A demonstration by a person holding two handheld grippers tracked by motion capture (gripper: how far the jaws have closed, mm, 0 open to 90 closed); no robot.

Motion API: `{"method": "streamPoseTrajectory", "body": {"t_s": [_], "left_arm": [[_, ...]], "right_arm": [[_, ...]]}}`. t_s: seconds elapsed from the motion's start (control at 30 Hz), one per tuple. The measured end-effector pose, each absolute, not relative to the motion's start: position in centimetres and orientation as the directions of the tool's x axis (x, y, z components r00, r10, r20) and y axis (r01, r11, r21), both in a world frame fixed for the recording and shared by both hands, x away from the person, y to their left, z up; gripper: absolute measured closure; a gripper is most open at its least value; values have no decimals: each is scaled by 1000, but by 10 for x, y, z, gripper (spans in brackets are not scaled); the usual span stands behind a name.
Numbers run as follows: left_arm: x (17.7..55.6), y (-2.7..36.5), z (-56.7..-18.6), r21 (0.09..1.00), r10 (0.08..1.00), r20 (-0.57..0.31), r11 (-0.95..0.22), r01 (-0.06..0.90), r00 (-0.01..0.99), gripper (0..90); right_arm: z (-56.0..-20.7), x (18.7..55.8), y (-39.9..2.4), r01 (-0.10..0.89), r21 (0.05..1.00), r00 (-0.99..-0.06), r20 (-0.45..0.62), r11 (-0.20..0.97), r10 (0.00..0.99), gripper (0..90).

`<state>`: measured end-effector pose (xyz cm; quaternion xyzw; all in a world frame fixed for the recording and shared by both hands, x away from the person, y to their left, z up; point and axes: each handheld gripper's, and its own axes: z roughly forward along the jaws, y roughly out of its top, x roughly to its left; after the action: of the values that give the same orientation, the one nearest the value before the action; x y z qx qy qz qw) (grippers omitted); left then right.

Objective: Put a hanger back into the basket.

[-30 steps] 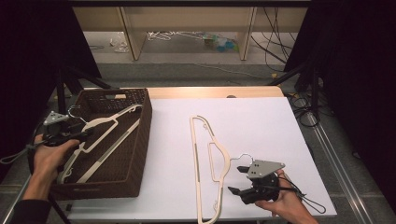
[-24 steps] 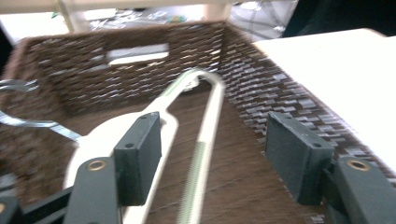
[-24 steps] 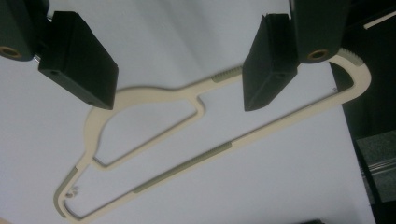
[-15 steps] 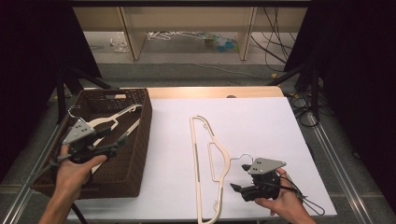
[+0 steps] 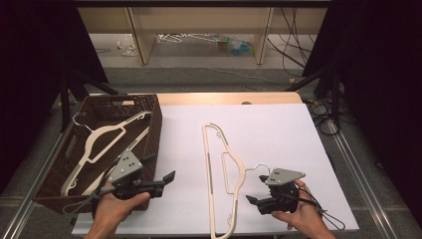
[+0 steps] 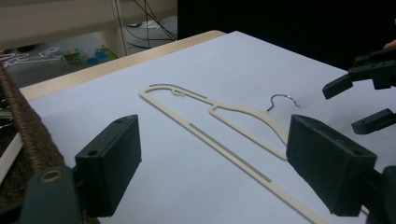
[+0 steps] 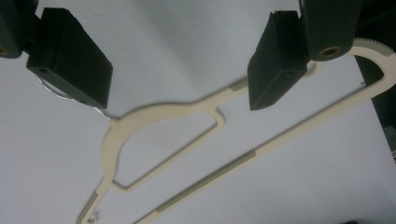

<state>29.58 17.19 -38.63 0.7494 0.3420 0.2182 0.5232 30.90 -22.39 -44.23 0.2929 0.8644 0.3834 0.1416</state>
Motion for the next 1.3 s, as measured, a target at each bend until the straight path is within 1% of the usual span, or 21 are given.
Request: {"method": "streamPoseTrajectory", "body": {"t_s": [0.13,0.17,0.2,0.23,0.3,0.5,0.6,0.7,0.77,0.87,0.97,1.1,1.23,1.27,1.3], "left_arm": [[289,164,-395,939,738,-50,-196,284,673,166],[289,163,-398,940,734,-13,-222,259,679,166],[286,161,-401,941,738,-23,-212,264,674,165],[284,161,-402,938,736,-4,-233,258,677,166],[282,160,-405,935,728,5,-246,255,685,165],[276,155,-413,937,723,19,-253,239,691,165],[274,153,-417,932,713,35,-276,234,701,165],[274,152,-420,928,710,42,-289,237,703,165],[273,151,-422,925,710,43,-295,241,703,165],[273,150,-423,923,706,40,-298,245,707,168],[274,149,-424,920,703,36,-300,251,710,168],[274,148,-425,919,693,32,-303,251,720,168],[274,147,-426,917,695,30,-305,256,718,168],[274,147,-426,917,695,29,-305,257,719,168],[274,147,-426,916,695,31,-307,258,718,169]], "right_arm": [[-442,308,-223,396,744,-792,-21,539,610,233],[-442,308,-223,396,743,-793,-19,539,608,233],[-442,308,-223,396,746,-790,-21,536,612,233],[-442,308,-223,396,746,-790,-19,535,612,233],[-441,308,-222,398,745,-789,-19,535,614,232],[-443,308,-220,408,737,-785,-19,539,620,227],[-443,308,-218,421,728,-778,-18,542,629,230],[-445,307,-213,426,725,-765,-31,542,643,230],[-447,306,-207,444,714,-759,-22,541,651,231],[-452,306,-198,447,707,-754,-32,548,656,247],[-455,306,-188,479,668,-752,-21,569,658,248],[-462,306,-176,491,663,-741,-23,565,671,246],[-468,307,-167,521,619,-737,-22,588,676,250],[-471,308,-165,522,623,-731,-24,582,682,250],[-471,309,-164,524,603,-743,-21,601,669,250]]}}
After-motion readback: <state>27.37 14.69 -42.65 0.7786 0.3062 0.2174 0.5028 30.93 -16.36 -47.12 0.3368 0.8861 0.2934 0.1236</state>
